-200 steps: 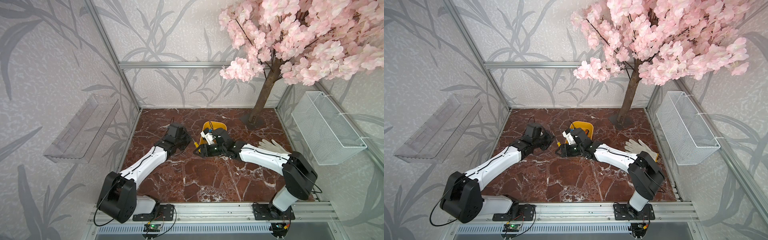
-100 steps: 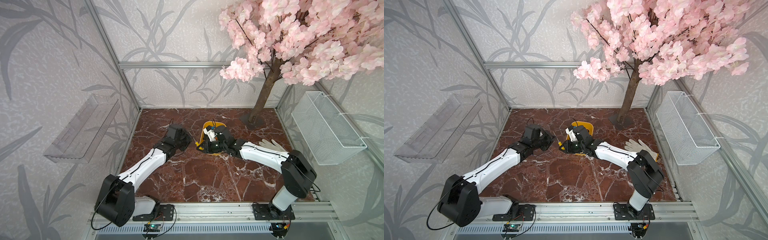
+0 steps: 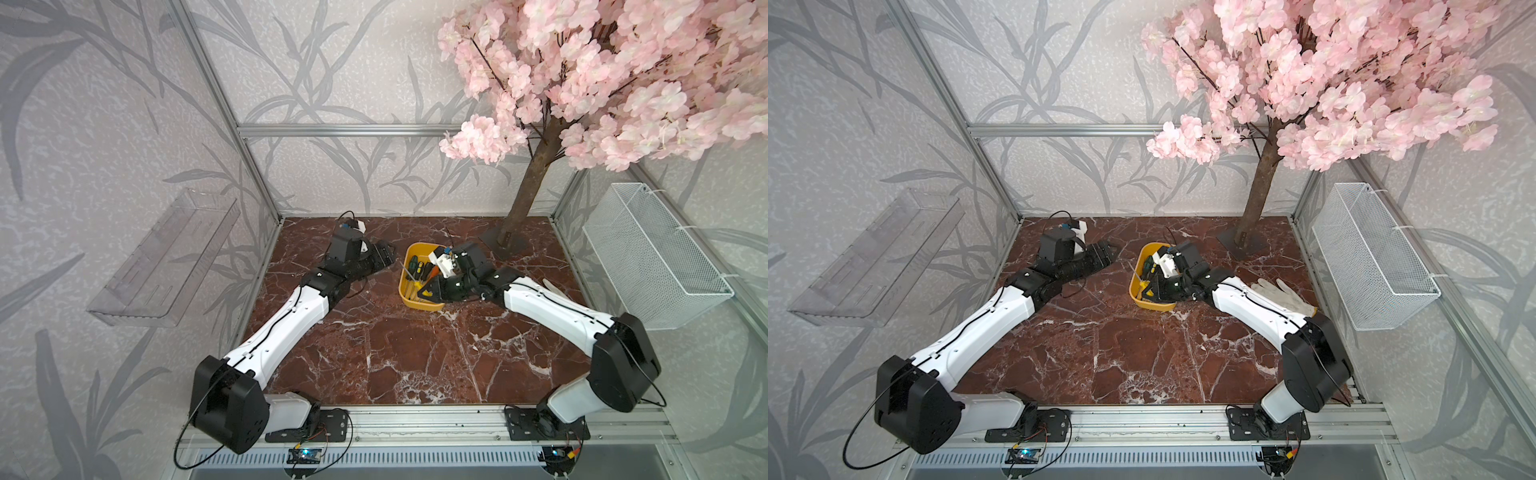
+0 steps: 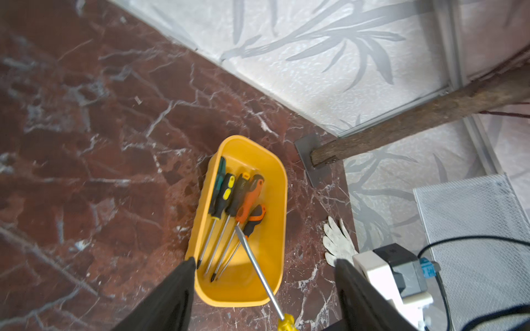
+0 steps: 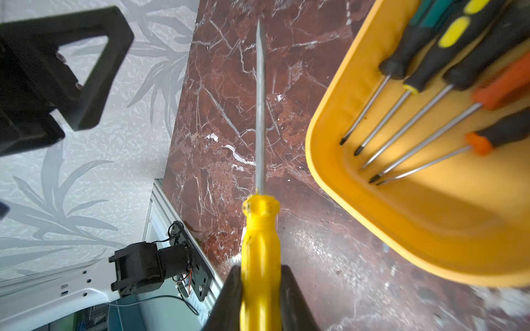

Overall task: Put the screwdriver on the desktop into the storage box
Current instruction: Pick up the screwdriver from the center of the board.

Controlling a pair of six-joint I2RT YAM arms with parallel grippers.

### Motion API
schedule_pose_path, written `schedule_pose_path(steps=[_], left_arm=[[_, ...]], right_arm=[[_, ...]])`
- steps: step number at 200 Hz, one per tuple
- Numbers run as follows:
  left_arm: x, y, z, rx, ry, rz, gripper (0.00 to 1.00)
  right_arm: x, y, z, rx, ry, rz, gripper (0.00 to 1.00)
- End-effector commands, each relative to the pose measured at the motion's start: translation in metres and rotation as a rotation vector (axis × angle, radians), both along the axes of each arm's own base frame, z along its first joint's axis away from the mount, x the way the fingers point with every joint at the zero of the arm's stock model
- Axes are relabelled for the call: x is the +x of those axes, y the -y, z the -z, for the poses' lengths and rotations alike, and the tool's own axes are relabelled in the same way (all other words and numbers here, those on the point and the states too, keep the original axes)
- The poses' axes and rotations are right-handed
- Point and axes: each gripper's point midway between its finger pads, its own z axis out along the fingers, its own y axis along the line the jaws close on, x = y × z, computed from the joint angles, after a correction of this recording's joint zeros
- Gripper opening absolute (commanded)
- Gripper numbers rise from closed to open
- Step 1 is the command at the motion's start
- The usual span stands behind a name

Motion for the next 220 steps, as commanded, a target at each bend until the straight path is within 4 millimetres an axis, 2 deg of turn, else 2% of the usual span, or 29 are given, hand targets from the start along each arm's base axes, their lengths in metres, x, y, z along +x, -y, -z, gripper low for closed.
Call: schedule_pose_path(steps=[1,20,48,67,83,109,161,176,199,220], left_arm=[[-0.004,0.019,0.003,0.238,0.155,0.203,0.79],[-0.009,0.033,0.0,0.378,0.306,0.294,0.79],[-0.033,0.057,-0.016,0.56,0.605,0.445,0.8],[-0.048,0.059,-0.033,0.644,0.806,0.468,0.83],[-0.054,0.059,-0.039,0.702,0.871,0.498,0.83],[-0.076,0.072,-0.021,0.802,0.952,0.656,0.81],[-0.105,0.09,0.016,0.998,1.002,0.813,0.63],[-0.111,0.09,0.021,1.007,1.01,0.835,0.62],[-0.117,0.092,0.021,0.999,1.033,0.849,0.56],[-0.12,0.096,0.029,1.022,1.016,0.902,0.49]], right_arm=[[-0.021,0.021,-0.031,0.008,0.008,-0.069,0.0],[-0.032,0.031,-0.042,-0.006,-0.005,-0.091,0.0],[-0.051,0.035,-0.046,0.004,-0.08,-0.144,0.0],[-0.062,0.039,-0.041,-0.022,-0.138,-0.174,0.0],[-0.068,0.042,-0.043,-0.023,-0.157,-0.184,0.0],[-0.076,0.038,-0.056,0.034,-0.171,-0.205,0.0],[-0.085,0.037,-0.072,0.072,-0.185,-0.222,0.0],[-0.086,0.038,-0.074,0.073,-0.189,-0.224,0.0],[-0.089,0.035,-0.077,0.097,-0.208,-0.238,0.0],[-0.092,0.033,-0.082,0.118,-0.223,-0.251,0.0]])
